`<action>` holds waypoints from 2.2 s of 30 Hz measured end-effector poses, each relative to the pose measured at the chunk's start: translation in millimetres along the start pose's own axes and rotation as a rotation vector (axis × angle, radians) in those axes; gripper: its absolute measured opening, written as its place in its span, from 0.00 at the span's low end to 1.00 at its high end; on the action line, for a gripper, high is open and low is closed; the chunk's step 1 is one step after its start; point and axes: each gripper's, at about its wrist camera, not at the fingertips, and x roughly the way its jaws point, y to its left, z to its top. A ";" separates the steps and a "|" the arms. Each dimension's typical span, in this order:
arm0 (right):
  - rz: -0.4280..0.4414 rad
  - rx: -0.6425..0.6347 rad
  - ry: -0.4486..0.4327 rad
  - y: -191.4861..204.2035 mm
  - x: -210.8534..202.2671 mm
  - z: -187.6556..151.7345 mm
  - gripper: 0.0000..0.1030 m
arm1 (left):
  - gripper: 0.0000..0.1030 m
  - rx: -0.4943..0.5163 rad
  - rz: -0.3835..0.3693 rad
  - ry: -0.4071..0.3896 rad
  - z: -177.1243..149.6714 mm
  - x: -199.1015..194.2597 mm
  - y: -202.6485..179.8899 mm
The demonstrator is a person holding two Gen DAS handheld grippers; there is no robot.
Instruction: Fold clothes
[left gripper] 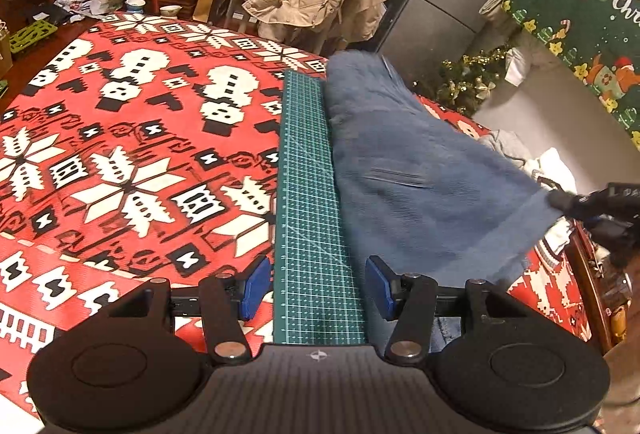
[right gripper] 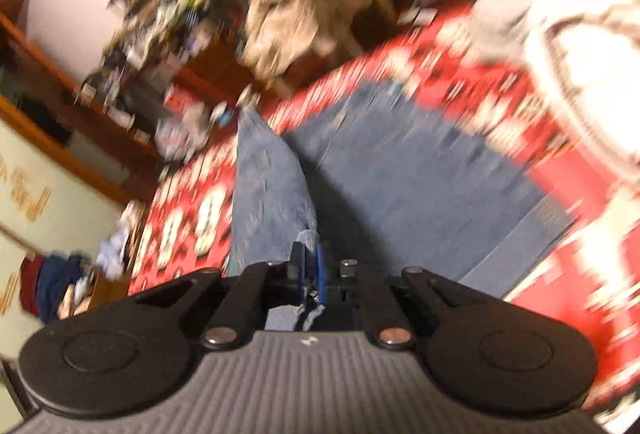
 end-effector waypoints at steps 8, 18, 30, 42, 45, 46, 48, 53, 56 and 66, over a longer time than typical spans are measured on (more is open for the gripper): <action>-0.206 0.090 -0.047 -81.1 -12.8 27.0 0.06 | 0.50 0.055 -0.043 0.055 -3.0 16.0 -22.3; -0.301 0.134 0.025 -135.7 26.5 13.1 0.32 | 0.50 0.111 -0.042 0.105 -10.3 27.6 -37.9; -0.292 -0.029 0.053 -114.5 -6.9 22.2 0.94 | 0.63 0.141 0.017 0.123 -7.1 38.3 -52.1; -0.180 -0.292 0.054 -98.6 -7.4 9.7 0.99 | 0.69 0.323 -0.088 0.079 -22.4 43.6 -76.3; -0.114 -0.213 0.070 -110.1 -6.0 15.0 0.99 | 0.69 0.322 -0.115 0.067 -24.2 42.4 -81.8; -0.107 -0.215 0.079 -111.4 -4.5 16.8 0.99 | 0.69 0.329 -0.112 0.062 -24.3 41.7 -83.9; -0.095 -0.243 0.095 -112.0 -0.9 20.0 0.98 | 0.71 0.327 -0.113 0.077 -22.3 42.5 -85.9; -0.084 -0.272 0.166 -116.0 17.0 25.8 0.54 | 0.72 0.188 -0.216 0.130 -15.5 45.4 -70.8; -0.106 -0.265 0.191 -121.5 28.2 27.8 0.42 | 0.72 0.130 -0.231 0.133 -12.9 44.5 -63.0; -0.126 -0.358 0.210 -114.7 35.2 24.3 0.04 | 0.72 0.107 -0.229 0.156 -10.7 48.8 -60.1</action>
